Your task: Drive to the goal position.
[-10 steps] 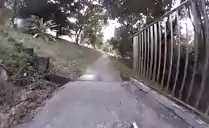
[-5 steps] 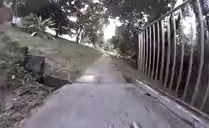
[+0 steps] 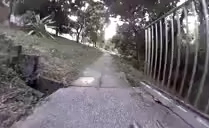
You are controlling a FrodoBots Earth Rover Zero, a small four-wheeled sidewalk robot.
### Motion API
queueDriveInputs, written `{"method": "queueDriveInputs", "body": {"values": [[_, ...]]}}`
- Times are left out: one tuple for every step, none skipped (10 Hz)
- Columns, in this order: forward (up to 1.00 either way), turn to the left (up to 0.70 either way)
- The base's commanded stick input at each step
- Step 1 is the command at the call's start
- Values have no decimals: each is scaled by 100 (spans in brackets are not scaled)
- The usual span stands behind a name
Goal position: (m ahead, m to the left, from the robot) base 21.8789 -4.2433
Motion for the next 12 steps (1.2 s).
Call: {"method": "queueDriveInputs", "body": {"values": [[70, -14], [70, -14], [70, -11], [70, -1], [70, 0], [70, 0], [70, 0], [70, 0], [70, 0], [70, 0], [70, 0], [70, 0]]}}
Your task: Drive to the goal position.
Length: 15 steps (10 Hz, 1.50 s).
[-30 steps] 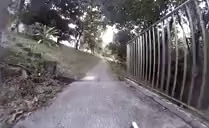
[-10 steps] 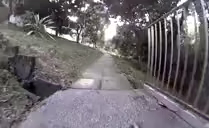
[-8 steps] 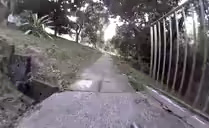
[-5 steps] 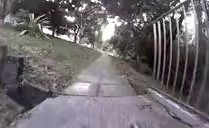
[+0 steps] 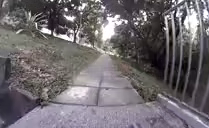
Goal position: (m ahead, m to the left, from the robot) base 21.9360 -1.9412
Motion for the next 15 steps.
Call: {"method": "queueDriveInputs", "body": {"values": [[70, 0], [70, 0], [70, 0], [70, 0], [70, 0], [70, 0], [70, 0], [70, 0], [70, 0], [70, 0], [70, 0], [70, 0], [70, 0], [70, 0], [70, 0]]}}
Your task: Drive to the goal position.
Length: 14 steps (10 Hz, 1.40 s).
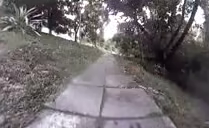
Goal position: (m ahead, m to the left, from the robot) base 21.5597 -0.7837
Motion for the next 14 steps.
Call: {"method": "queueDriveInputs", "body": {"values": [[70, 0], [70, 0], [70, 0], [70, -1], [70, -11], [70, -14], [70, -14], [70, -14], [70, -14], [70, -14], [70, -14], [70, -14], [70, -14], [70, -14]]}}
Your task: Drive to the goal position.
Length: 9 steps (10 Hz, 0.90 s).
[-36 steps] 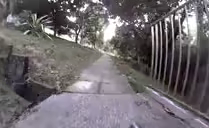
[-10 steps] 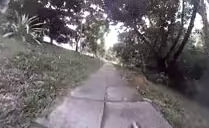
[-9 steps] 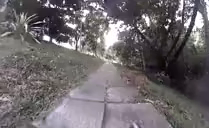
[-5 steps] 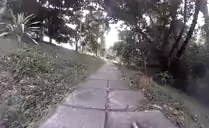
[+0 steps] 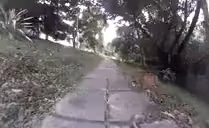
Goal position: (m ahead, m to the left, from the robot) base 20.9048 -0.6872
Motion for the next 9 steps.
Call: {"method": "queueDriveInputs", "body": {"values": [[70, -14], [70, -14], [70, -14], [70, -14], [70, -14], [70, -13], [70, 0], [70, 0], [70, 0]]}}
